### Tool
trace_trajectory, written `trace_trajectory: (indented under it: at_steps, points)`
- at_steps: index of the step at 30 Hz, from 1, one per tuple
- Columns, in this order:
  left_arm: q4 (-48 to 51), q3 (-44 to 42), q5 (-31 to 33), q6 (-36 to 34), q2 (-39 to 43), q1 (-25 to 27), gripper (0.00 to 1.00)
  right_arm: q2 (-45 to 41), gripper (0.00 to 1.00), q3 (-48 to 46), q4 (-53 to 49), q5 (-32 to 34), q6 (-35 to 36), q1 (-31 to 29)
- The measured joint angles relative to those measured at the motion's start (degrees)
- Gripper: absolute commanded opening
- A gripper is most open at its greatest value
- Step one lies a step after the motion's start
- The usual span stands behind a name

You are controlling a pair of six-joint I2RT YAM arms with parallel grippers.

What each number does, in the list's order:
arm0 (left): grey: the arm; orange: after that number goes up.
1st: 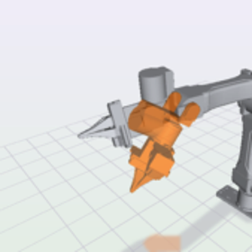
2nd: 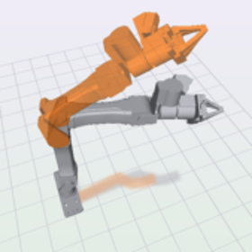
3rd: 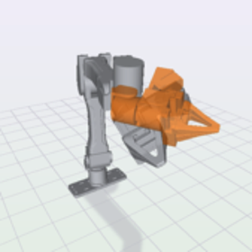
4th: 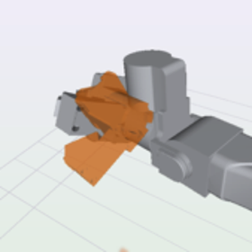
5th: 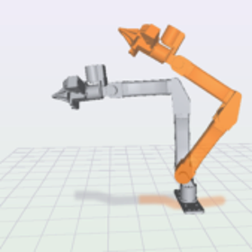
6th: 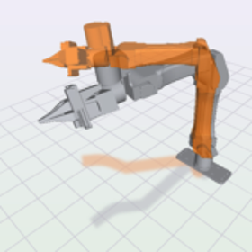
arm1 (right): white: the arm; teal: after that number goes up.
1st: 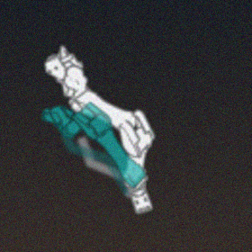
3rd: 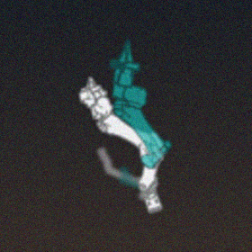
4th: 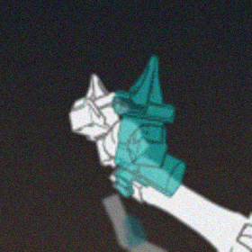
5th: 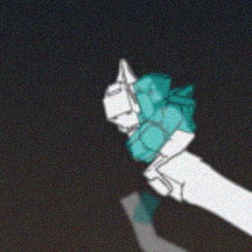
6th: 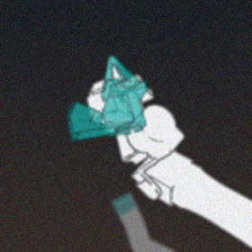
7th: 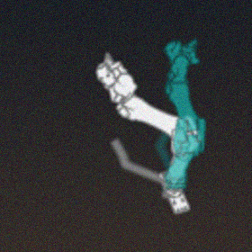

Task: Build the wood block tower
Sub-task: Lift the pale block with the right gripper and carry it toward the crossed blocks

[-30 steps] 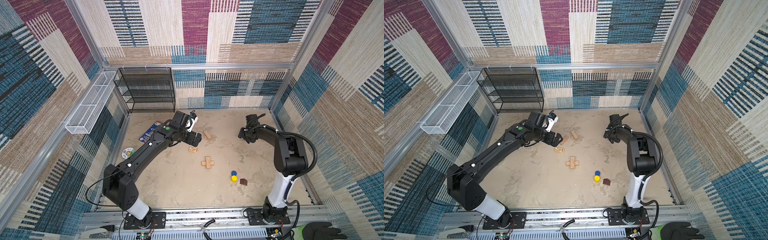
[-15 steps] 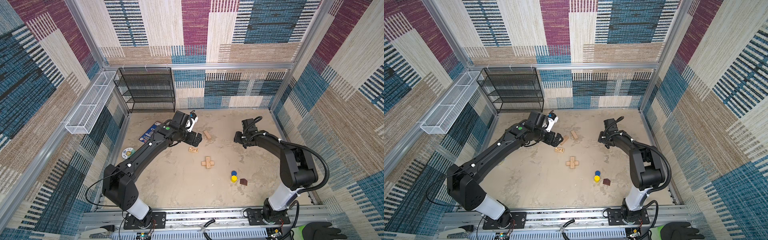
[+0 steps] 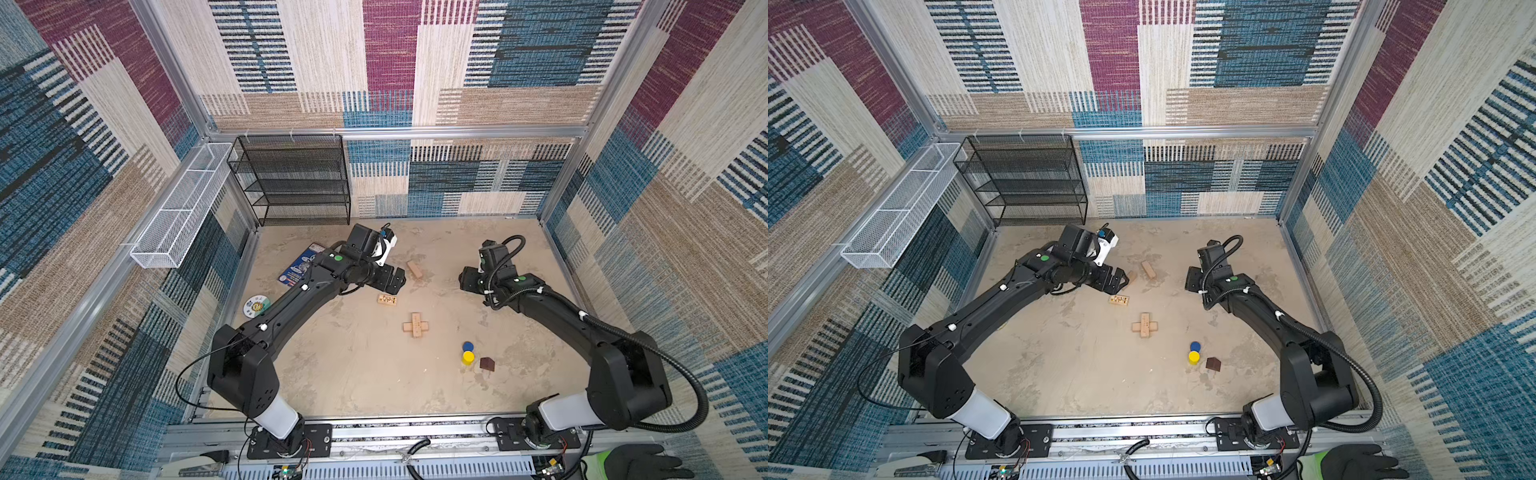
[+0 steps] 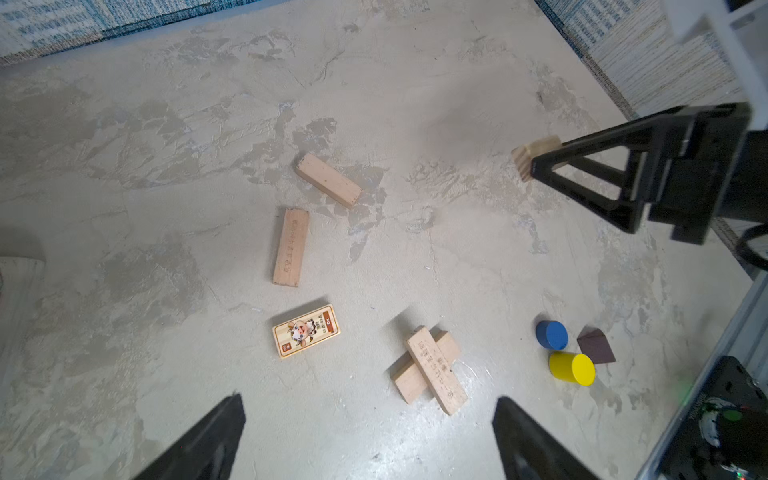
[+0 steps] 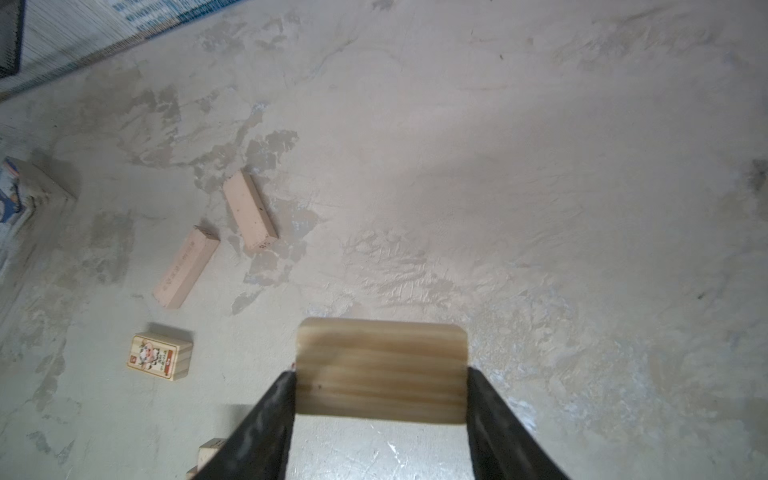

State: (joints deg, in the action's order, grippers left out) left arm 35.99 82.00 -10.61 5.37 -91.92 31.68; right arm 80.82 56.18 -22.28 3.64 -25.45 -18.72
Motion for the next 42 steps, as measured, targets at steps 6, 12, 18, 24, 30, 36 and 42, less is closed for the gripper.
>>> trace_trajectory:
  at_steps: [6,12,18,24,30,36,42]
  points:
    - [-2.1,-1.2,0.2,-0.2,-0.6,0.0,0.98,-5.7,0.17,-3.3,0.1,-2.1,-2.6,-1.9]
    - [-3.2,-1.2,-0.2,-0.2,-1.8,0.0,0.98,-9.3,0.03,-5.1,-0.3,-3.2,-4.8,-3.5]
    - [-3.4,-0.5,-1.6,0.3,-2.6,0.0,0.98,-14.4,0.00,-7.1,-1.6,-3.2,-7.2,-4.6]
    - [-3.6,-0.2,-1.7,0.5,-2.2,0.0,0.98,-16.8,0.00,-8.0,-3.2,-3.6,-8.7,-4.9]
    - [-3.5,-0.4,-1.5,0.5,-1.4,0.0,0.97,-15.9,0.00,-5.3,-5.4,-3.7,-8.9,-6.1]
    - [-2.9,-0.3,0.1,0.5,-0.9,0.0,0.98,-14.0,0.00,-2.4,-6.9,-3.5,-9.4,-9.5]
    - [-1.4,0.0,1.4,1.4,-1.2,0.2,0.97,-10.2,0.00,1.5,-9.0,-1.1,-11.1,-16.7]
